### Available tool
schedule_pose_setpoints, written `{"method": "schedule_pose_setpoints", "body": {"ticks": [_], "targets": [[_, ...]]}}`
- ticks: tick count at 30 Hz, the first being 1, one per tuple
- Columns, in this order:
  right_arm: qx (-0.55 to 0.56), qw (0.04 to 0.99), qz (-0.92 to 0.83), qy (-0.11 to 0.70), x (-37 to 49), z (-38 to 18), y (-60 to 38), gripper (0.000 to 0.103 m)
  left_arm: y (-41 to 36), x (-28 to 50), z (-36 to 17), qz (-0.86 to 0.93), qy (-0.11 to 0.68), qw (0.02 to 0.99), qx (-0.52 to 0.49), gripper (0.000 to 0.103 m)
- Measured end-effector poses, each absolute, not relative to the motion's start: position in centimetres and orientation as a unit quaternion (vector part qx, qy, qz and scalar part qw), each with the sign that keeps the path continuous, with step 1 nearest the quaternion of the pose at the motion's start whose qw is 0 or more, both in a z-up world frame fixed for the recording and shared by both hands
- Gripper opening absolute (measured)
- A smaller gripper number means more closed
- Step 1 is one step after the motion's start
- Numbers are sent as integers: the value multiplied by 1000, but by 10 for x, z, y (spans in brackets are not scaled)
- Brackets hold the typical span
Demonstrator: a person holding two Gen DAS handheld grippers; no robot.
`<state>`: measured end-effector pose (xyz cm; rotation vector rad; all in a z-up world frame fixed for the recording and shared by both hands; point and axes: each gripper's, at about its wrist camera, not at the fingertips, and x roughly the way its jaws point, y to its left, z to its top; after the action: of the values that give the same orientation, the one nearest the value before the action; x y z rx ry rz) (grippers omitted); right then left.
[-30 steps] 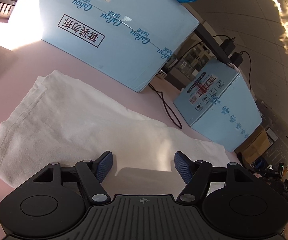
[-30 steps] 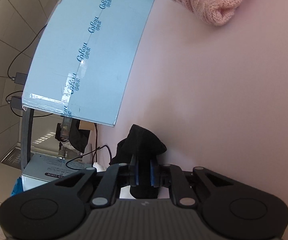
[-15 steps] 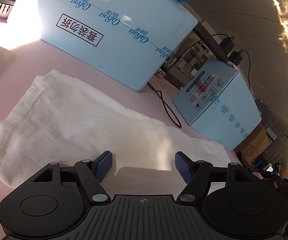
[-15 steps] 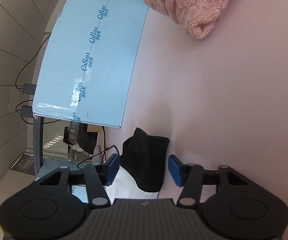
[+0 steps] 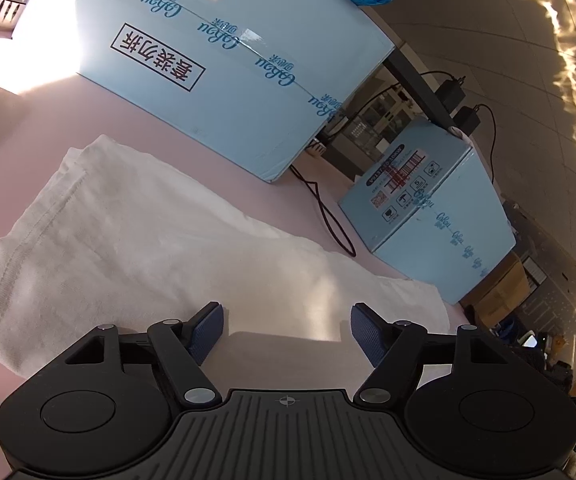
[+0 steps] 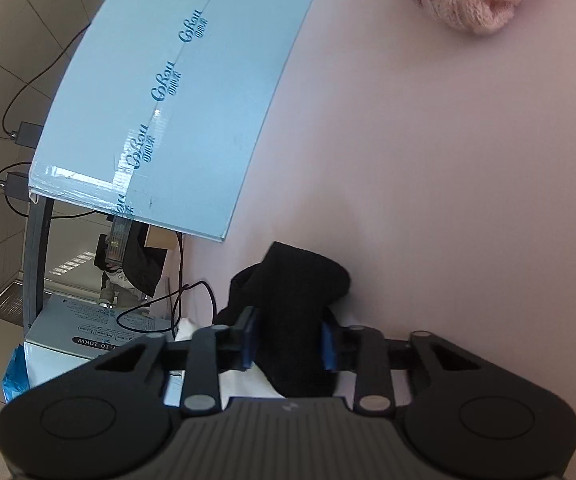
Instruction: Fold clothes
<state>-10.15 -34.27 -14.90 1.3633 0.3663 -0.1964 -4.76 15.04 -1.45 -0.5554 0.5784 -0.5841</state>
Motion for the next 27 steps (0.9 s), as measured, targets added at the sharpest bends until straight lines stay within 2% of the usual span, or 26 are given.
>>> {"method": "schedule_pose_setpoints", "body": {"ticks": [8, 13, 18, 22, 27], "targets": [[608, 786, -80, 72, -160, -116, -378, 10, 111, -54, -9, -336, 317, 848, -261, 72], [640, 748, -116, 130, -165, -154, -405, 9, 94, -60, -11, -345, 318, 850, -240, 72], [622, 767, -107, 114, -164, -136, -399, 10, 104, -56, -15, -351, 312, 840, -272, 72], [632, 748, -139, 147, -151, -145, -400, 10, 115, -55, -19, -365, 305, 829, -293, 72], [625, 754, -151, 137, -150, -140, -394, 10, 128, -56, -17, -364, 280, 825, -330, 72]]}}
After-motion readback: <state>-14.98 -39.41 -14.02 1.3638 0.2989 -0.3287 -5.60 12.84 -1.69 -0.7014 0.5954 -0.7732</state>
